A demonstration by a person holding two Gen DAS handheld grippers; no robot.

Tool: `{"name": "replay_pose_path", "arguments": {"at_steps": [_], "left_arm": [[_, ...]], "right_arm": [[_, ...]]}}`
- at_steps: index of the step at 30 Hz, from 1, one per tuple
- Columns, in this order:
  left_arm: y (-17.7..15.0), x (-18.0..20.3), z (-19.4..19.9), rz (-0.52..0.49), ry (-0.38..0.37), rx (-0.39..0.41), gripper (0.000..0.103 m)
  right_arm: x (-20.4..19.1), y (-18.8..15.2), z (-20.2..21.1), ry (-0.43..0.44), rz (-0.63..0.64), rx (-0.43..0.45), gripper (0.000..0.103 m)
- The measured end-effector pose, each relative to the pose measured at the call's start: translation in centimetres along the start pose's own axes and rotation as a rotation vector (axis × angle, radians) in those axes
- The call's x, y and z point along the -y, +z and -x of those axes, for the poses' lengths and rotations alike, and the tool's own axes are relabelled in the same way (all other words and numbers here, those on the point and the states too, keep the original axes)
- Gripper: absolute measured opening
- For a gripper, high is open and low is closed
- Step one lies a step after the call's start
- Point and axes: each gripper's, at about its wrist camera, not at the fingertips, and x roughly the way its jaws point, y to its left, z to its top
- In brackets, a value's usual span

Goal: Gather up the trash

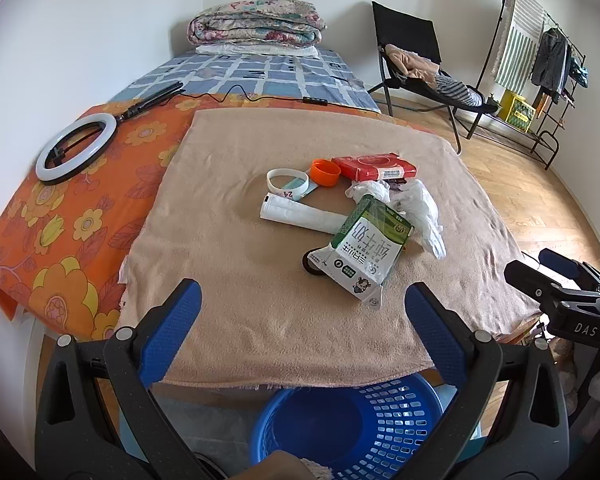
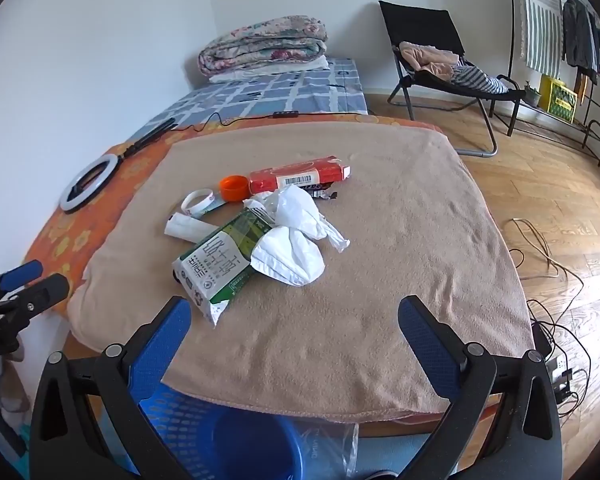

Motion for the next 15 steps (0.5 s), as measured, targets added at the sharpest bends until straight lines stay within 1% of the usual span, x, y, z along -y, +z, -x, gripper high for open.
{"name": "replay_pose_path", "arguments": {"at_steps": [15], "left_arm": [[-0.07, -0.05, -0.12, 0.003, -0.004, -0.002, 0.103]], "right_arm": [[0.13, -0.01, 0.04, -0.001, 0.001, -0.001, 0.103]]}}
